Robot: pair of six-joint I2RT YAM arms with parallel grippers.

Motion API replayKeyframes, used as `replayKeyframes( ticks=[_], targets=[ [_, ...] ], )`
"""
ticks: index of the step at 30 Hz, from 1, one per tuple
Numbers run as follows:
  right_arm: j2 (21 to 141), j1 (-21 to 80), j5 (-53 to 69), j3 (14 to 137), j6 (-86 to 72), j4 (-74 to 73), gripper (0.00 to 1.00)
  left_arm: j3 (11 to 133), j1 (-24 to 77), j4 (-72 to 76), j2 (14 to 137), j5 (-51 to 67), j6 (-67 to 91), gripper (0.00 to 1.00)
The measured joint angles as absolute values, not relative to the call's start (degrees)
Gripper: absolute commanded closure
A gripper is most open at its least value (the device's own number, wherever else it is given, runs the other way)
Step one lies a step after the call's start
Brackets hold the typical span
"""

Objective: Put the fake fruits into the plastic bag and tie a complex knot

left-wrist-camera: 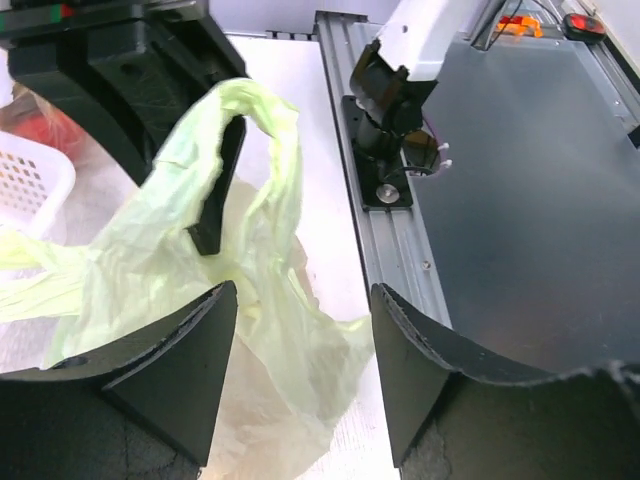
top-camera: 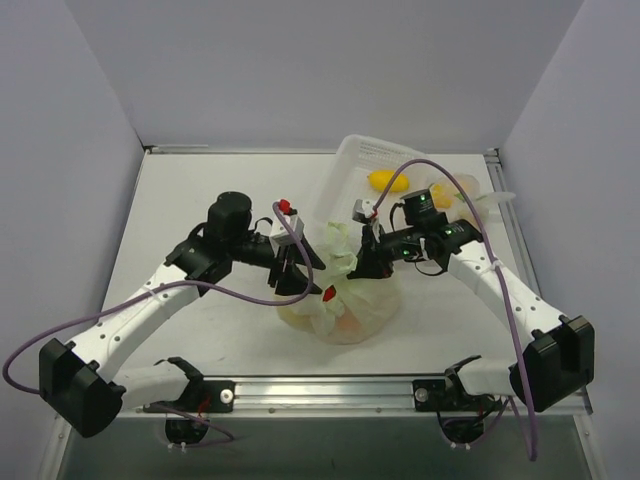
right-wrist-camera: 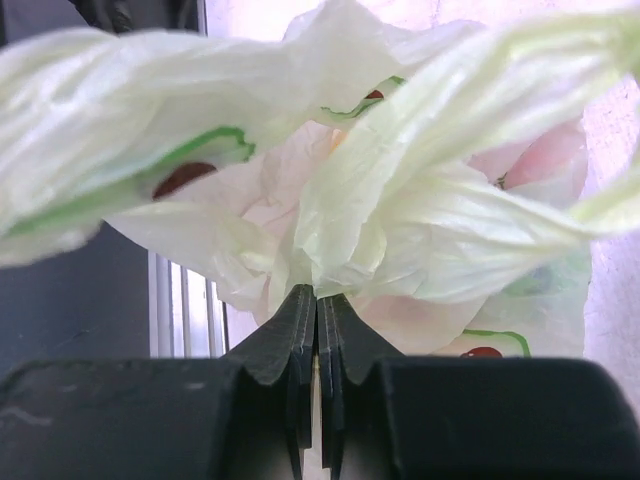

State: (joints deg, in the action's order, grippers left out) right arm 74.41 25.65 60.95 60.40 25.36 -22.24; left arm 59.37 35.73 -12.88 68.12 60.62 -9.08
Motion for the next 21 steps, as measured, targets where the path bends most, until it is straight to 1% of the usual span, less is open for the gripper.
replayKeyframes(
  ticks=[2,3,5,6,7,10,13,15,17,19,21],
  targets=[
    [74.4,25.6,60.8,60.4,25.4,-22.2,1.0,59.4,35.1,-14.0,67.0,61.6,-9.2,0.4],
    [74.4,25.6,60.8,60.4,25.4,-22.2,1.0,59.4,34.4,-14.4,66.8,62.0,-9.1,0.4],
    [74.4,25.6,60.8,60.4,25.4,-22.2,1.0,59.2,31.9,-15.0,66.6,62.3,-8.8,0.34],
    [74.4,25.6,60.8,60.4,25.4,-22.1,1.0,59.0,30.3,-15.2,66.4,62.3,-8.6,0.07],
    [74.4,25.6,60.8,60.4,25.4,-22.1,1.0,58.8,28.7,-15.6,66.2,62.2,-8.9,0.03],
    [74.4,25.9,60.8,60.4,25.4,-22.1,1.0,58.5,25.3,-17.4,65.4,61.6,-9.5,0.03],
    [74.4,26.0,60.7,60.4,25.3,-22.1,1.0,55.4,26.0,-16.2,61.2,57.2,-9.4,0.03],
    [74.4,26.0,60.6,60.4,25.3,-22.1,1.0,50.4,28.9,-14.8,54.5,51.6,-9.7,0.03],
    [74.4,26.0,60.4,60.4,25.3,-22.1,1.0,47.5,34.5,-14.1,49.2,44.6,-11.1,0.03],
    [74.4,26.2,60.4,60.4,25.3,-22.1,1.0,46.8,39.2,-13.3,47.0,39.6,-12.5,0.03],
    [74.4,26.4,60.2,60.4,25.4,-22.1,1.0,47.3,40.6,-12.1,47.5,35.4,-12.7,0.03]
  ],
)
